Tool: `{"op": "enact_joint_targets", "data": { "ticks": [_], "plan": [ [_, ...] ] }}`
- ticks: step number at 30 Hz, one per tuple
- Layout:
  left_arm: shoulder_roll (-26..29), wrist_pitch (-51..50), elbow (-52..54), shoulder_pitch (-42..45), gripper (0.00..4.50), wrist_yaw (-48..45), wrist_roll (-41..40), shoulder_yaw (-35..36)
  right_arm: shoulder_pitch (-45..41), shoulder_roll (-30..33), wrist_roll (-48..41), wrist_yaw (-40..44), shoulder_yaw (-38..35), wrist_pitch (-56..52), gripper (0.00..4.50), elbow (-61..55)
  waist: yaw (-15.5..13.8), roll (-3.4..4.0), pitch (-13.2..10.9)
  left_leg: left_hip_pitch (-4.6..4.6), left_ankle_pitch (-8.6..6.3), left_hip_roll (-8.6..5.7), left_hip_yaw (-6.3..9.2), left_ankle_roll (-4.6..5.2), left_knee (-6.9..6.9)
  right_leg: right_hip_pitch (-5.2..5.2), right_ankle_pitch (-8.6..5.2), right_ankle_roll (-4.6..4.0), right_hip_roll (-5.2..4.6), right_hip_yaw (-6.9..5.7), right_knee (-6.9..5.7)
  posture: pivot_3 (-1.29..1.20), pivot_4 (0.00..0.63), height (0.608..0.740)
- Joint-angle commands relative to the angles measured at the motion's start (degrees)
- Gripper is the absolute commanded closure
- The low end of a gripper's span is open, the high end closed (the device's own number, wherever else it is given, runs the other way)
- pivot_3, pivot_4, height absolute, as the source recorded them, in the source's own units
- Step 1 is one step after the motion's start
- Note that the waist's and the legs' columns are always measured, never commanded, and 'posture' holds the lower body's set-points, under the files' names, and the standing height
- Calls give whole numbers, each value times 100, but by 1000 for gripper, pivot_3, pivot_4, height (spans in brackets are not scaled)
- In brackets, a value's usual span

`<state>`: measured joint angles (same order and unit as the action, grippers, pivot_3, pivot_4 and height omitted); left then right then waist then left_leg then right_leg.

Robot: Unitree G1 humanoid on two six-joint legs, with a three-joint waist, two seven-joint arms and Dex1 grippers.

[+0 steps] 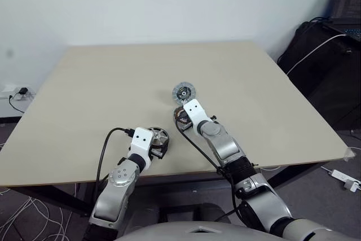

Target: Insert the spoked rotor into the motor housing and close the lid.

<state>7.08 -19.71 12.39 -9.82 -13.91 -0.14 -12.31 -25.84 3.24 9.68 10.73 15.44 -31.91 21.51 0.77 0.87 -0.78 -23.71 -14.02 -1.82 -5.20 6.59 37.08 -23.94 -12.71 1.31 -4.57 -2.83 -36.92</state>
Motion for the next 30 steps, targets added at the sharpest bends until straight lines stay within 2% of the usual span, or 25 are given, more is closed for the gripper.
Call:
{"op": "enact_joint_targets", "data": {
  "ticks": [1, 13, 30],
  "plan": [
    [1, 29, 288, 51, 0, 5, -12, -11, -132, -20, 31, 6, -10, 13, 4482, -2, 0, 0, 0, 0, 0, 0, 0, 0, 0, 0, 0, 0, 0, 0, 0, 0, 0, 740],
    [-11, 41, 266, 48, 0, 8, -17, -13, -153, 30, 181, -411, -124, 71, 4482, -185, -3, 0, 0, -3, 0, 0, 0, -1, 0, -2, 0, 0, 0, 0, 2, 0, 0, 740],
    [-19, 33, 263, 12, 0, 6, -12, -41, -245, -77, 202, -290, 48, 411, 4482, 75, 0, 0, -1, -3, 0, 0, 0, -1, 0, -3, 0, 0, 1, 0, 2, 0, 0, 740]
  ]
}}
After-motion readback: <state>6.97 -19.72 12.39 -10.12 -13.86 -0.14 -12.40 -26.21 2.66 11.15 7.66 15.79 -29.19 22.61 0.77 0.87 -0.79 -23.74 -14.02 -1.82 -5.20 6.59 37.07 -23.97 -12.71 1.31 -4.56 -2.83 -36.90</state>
